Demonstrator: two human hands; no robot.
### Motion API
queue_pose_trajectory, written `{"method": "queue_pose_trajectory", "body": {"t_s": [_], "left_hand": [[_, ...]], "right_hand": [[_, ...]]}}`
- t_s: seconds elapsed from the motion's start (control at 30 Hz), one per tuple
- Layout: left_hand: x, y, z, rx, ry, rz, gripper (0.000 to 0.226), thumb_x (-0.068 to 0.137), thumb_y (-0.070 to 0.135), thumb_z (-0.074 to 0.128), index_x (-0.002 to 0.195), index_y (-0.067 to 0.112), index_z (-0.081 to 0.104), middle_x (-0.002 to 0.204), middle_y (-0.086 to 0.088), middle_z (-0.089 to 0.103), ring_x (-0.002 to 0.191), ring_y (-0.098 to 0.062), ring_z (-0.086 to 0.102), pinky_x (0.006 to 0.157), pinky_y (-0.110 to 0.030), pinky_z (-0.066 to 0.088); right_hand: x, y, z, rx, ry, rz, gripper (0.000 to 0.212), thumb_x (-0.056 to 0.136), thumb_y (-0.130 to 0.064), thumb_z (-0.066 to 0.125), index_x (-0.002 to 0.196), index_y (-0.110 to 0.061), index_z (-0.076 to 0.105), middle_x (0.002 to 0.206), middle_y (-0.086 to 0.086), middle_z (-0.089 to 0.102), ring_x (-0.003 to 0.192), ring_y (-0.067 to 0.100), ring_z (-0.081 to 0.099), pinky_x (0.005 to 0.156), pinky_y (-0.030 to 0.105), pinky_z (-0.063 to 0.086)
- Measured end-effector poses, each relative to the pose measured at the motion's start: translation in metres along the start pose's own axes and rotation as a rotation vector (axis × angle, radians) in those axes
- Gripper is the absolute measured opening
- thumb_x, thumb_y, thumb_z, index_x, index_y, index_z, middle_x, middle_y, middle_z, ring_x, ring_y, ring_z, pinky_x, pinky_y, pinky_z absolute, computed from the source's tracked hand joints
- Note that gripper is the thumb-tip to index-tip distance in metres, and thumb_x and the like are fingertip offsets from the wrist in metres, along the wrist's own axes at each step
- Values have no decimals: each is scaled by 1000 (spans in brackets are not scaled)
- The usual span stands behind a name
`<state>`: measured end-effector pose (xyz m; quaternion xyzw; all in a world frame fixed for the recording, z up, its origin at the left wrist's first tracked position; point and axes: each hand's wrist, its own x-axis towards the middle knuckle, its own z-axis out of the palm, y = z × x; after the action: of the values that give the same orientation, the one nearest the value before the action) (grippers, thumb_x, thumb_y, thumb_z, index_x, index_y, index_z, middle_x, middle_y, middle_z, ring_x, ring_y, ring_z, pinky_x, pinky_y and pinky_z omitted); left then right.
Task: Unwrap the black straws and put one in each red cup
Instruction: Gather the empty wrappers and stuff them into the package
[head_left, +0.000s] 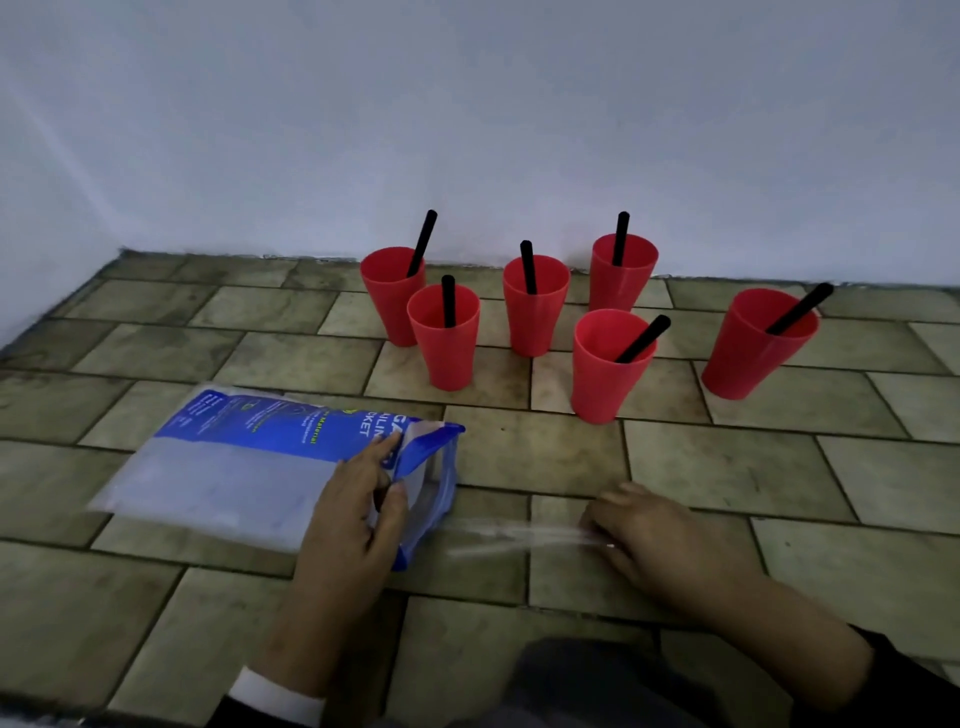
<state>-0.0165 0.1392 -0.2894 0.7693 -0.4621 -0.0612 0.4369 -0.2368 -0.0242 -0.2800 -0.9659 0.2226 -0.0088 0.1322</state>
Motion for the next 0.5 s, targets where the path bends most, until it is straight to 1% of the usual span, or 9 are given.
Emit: {"method": "queue_pose_trajectory", "body": {"t_s": [0.1,0.13,0.17,0.23,0.3,0.33,0.4,0.47,0.5], "left_hand": [[-1,2,-1,-8,16,13,10,89,24,46,82,20,52,113,47,40,109,26,36,83,-44,53],[-1,3,-1,-18,13,21,10,89,27,45,82,24,51,114,45,40,111,24,36,84,-43,53],[-2,5,-2,-20,10,27,11,89,32,43,81,27,49,116,46,40,113,22,37,84,-42,53],[-5,12,0,-31,-10,39,17,88,41,39,82,29,49,120,49,38,118,17,37,88,-38,51],[-9,18,5,-46,-50,41,22,87,44,37,88,27,51,122,47,37,121,13,38,96,-36,47],[-11,20,7,-43,-67,49,24,87,44,36,91,27,52,124,43,37,123,10,38,100,-37,44],[-13,24,9,-32,-75,69,25,87,44,36,96,28,53,126,33,40,124,6,39,104,-36,40],[-10,24,5,-63,-61,57,31,86,43,36,108,29,53,126,26,43,123,6,40,103,-25,38],[-9,23,4,-73,-55,51,36,86,43,36,113,26,53,126,24,43,121,6,41,101,-19,36]], "right_hand": [[6,-4,-3,43,80,24,44,84,-43,17,104,-23,51,92,-2,62,83,16,58,67,22,34],[10,-8,-4,74,82,22,43,85,-42,17,107,-24,48,90,-4,61,77,15,57,62,22,37],[14,-14,-8,101,66,19,35,88,-39,21,110,-25,46,90,-5,61,75,14,57,60,24,42],[29,-29,-12,127,23,8,23,94,-29,33,113,-27,45,95,-2,64,80,17,60,67,34,51],[48,-50,-19,186,-58,22,19,95,-21,39,110,-22,48,98,3,65,84,19,61,74,36,52],[58,-59,-21,262,-119,46,15,95,-18,40,105,-19,51,95,3,65,81,17,60,73,32,52],[71,-75,-25,582,-234,120,17,96,-14,39,87,-17,53,78,2,61,63,10,56,58,21,48],[81,-89,-26,935,-288,237,25,96,-10,36,80,-13,55,67,6,59,49,9,53,45,19,45],[86,-97,-26,1123,-298,288,26,96,-9,36,82,-10,57,68,12,60,50,13,55,46,22,48]]}}
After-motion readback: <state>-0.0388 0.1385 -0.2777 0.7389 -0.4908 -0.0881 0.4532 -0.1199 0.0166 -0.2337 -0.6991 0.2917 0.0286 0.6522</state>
